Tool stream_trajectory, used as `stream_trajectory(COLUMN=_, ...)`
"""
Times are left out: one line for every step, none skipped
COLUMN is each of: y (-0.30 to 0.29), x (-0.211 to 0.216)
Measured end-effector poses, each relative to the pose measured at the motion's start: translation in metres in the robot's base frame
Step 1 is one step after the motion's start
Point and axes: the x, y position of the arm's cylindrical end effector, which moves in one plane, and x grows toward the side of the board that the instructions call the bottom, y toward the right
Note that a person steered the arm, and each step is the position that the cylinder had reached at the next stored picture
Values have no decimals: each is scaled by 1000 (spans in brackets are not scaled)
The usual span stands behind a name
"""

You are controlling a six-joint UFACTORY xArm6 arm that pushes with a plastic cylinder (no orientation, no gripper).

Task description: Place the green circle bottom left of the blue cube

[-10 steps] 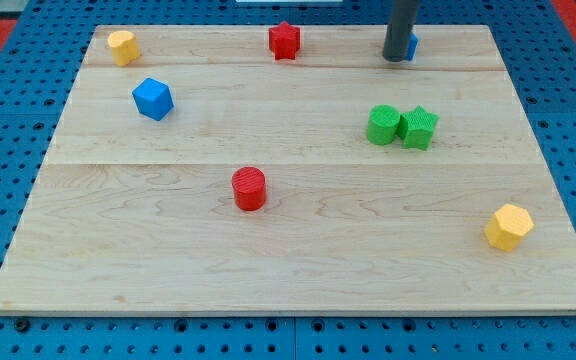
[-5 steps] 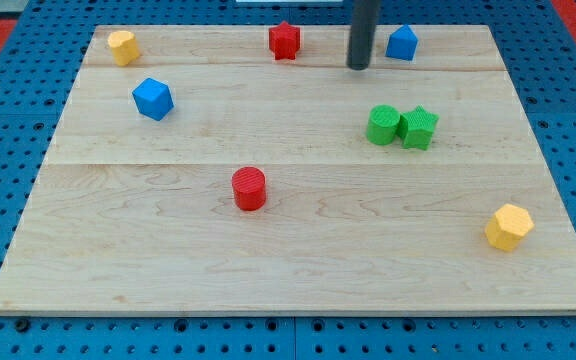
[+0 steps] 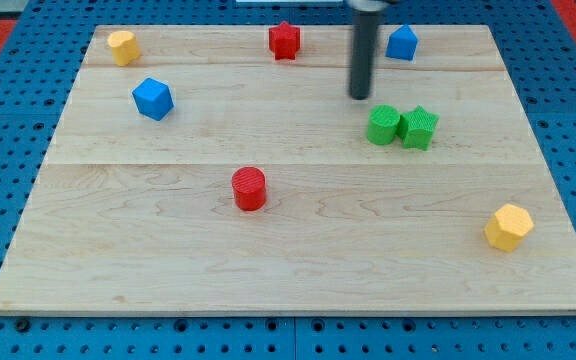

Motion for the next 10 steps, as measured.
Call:
stream_trajectory(y=21, x=34)
stream_trajectory(y=-14, x=61)
stream_trajectory(y=-77, x=62)
stream_trajectory(y=-77, x=80)
stream_trajectory(y=-73, x=99)
stream_trajectory(y=-156, x=84)
stream_trajectory(y=-245, x=64)
stream_trajectory(y=-304, x=52)
stream_trajectory(y=-320, x=52)
stream_trajectory(y=-326, x=52)
